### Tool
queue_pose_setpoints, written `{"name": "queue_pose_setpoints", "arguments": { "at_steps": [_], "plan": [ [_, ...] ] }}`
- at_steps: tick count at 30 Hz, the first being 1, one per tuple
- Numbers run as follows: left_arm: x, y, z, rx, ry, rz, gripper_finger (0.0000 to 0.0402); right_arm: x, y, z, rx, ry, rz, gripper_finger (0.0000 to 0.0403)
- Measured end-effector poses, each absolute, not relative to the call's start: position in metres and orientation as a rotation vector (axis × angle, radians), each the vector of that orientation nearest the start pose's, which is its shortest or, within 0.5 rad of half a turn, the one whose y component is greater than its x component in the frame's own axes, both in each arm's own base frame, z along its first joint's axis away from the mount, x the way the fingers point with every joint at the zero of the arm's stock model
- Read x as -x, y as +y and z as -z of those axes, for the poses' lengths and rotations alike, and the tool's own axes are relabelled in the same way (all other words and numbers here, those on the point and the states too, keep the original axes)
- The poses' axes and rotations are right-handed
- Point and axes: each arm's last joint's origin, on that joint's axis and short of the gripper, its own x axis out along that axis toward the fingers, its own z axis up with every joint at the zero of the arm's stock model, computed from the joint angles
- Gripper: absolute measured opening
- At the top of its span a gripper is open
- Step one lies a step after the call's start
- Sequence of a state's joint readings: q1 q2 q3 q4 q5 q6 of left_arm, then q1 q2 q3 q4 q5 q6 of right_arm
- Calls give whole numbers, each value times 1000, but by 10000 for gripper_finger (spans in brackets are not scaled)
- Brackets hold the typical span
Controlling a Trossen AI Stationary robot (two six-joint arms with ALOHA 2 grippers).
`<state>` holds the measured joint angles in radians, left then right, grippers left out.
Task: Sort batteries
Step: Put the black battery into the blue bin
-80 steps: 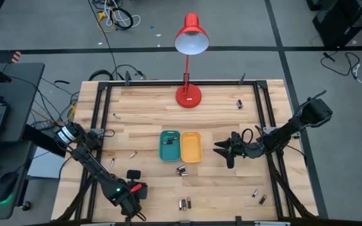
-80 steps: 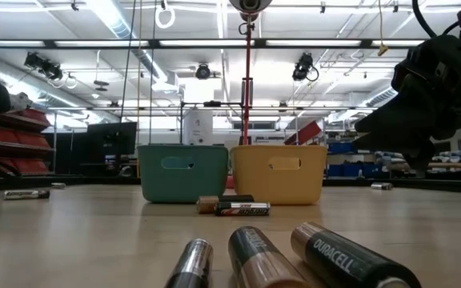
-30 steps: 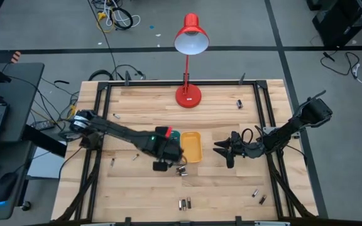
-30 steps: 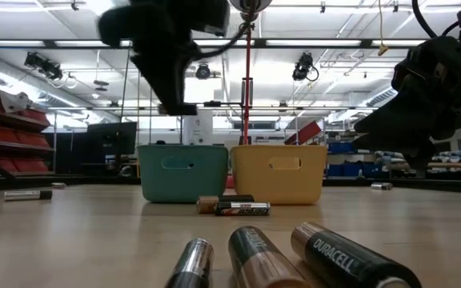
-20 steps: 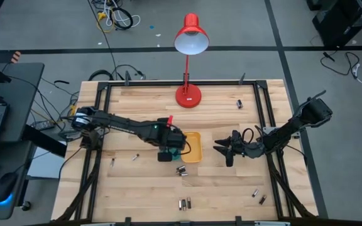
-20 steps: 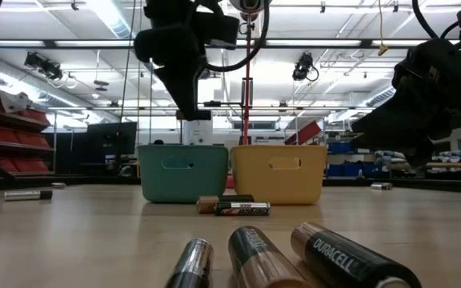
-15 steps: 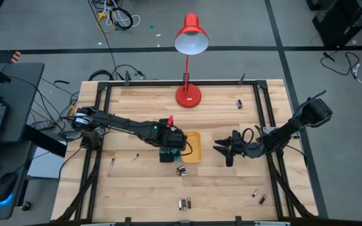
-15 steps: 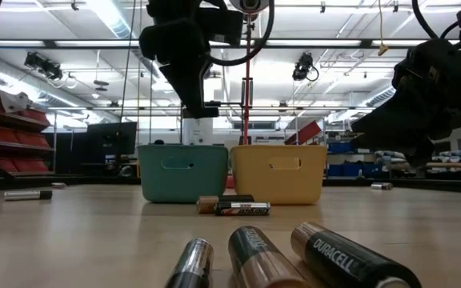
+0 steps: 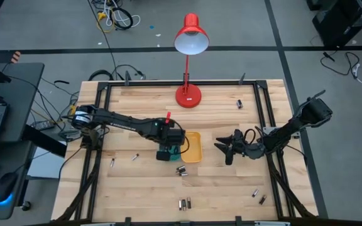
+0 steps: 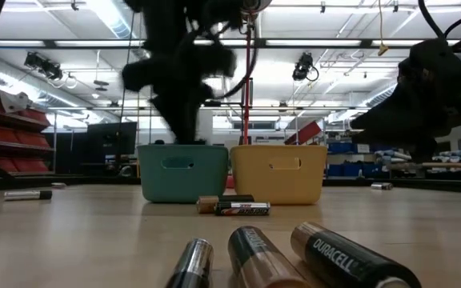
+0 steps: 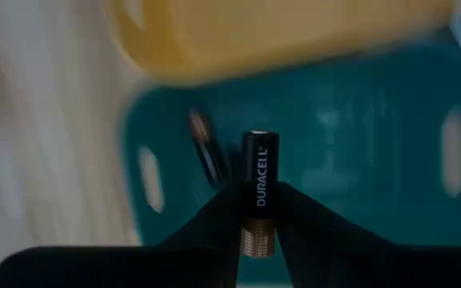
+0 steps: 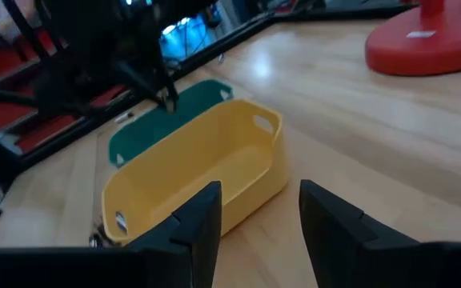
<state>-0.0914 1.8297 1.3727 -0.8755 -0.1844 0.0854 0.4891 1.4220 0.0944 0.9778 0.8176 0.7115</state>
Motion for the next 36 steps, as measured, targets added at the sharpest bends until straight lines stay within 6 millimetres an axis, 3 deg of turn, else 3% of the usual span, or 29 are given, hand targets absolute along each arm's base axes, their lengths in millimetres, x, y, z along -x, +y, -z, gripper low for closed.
{"name": "queue_pose_setpoints", "arguments": {
  "at_steps": [7, 19, 31, 36],
  "plan": [
    [-347, -26, -182, -323, 1332, 28, 86, -170, 63, -116, -511, 69, 476, 157],
    [-352, -23, -182, -270, 1264, -93, 88, -193, 61, -133, -489, 31, 464, 158],
    [-346, -23, -181, -257, 1330, -115, 170, -197, 63, -137, -527, 24, 432, 158],
    [-346, -22, -181, -250, 1330, -134, 183, -198, 64, -137, -544, 44, 377, 158]
  ]
}}
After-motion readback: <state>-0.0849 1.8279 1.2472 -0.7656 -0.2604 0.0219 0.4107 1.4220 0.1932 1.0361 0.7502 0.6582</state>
